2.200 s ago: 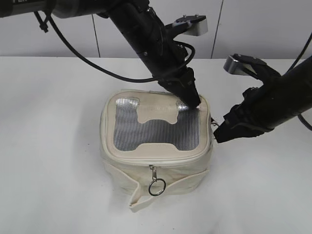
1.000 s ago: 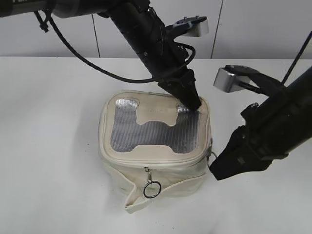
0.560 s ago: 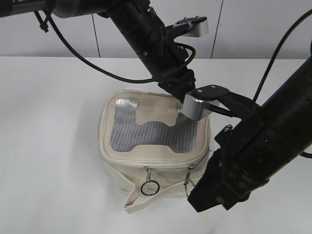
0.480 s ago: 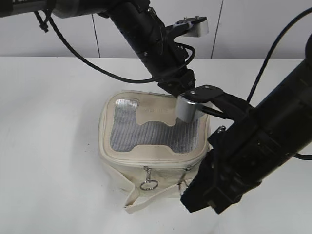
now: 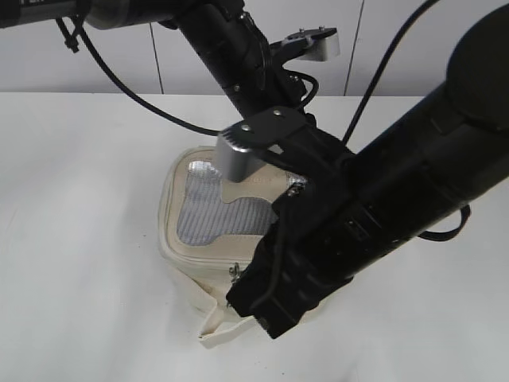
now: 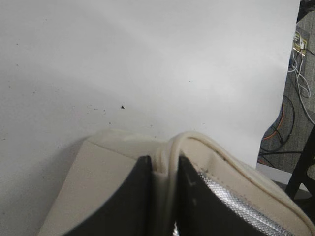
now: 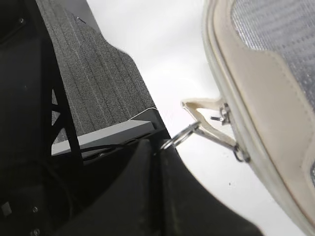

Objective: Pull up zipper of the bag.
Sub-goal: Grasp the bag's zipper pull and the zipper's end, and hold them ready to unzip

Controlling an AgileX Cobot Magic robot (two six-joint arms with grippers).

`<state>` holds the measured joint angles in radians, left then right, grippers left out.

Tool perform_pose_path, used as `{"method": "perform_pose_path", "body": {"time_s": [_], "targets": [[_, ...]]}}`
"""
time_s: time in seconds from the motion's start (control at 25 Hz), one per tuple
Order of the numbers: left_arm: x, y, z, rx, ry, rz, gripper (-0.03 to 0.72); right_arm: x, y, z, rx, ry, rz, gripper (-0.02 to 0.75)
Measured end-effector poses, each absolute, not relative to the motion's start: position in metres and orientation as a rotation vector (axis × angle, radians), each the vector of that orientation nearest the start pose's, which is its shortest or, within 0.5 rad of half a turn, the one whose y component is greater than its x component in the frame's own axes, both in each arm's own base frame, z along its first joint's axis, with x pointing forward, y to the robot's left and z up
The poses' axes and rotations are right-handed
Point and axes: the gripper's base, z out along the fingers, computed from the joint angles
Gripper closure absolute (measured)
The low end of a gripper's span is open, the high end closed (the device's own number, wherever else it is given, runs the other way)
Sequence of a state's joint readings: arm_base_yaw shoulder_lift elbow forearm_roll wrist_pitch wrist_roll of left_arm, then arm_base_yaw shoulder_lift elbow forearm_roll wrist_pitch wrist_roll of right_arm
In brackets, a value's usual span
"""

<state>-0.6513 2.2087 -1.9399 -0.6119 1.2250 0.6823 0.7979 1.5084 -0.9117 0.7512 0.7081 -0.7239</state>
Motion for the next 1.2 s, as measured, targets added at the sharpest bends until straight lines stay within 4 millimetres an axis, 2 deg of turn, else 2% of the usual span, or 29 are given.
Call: {"method": "perform_pose_path", "body": {"time_s": [0.36,0.56,0.68,0.8,1.0,1.12,1.2], "targets": [[0.341,-0.322,0.228,1.585,2.383,-0.868,0.585,0.184,0.267,0.227,-1.417,2.316,0.851,0.733],[0.34,-0.321,0.228,1.593,2.386,-0.862,0.586,0.185,0.269,0.23,-1.436,2.308,0.861,0.733],[0.341,-0.321,0.228,1.592,2.386,-0.86,0.586,0.184,0.268,0.229,-1.397,2.379,0.844,0.722],[0.341,-0.321,0.228,1.584,2.383,-0.854,0.587,0.184,0.264,0.231,-1.324,2.463,0.789,0.64],[0.342,-0.321,0.228,1.581,2.382,-0.849,0.58,0.183,0.256,0.243,-1.222,2.513,0.721,0.369],[0.341,-0.32,0.235,1.581,2.367,-0.832,0.514,0.181,0.252,0.253,-1.188,2.502,0.727,0.234],[0.34,-0.318,0.243,1.575,2.346,-0.817,0.453,0.179,0.249,0.26,-1.164,2.492,0.73,0.183]]}}
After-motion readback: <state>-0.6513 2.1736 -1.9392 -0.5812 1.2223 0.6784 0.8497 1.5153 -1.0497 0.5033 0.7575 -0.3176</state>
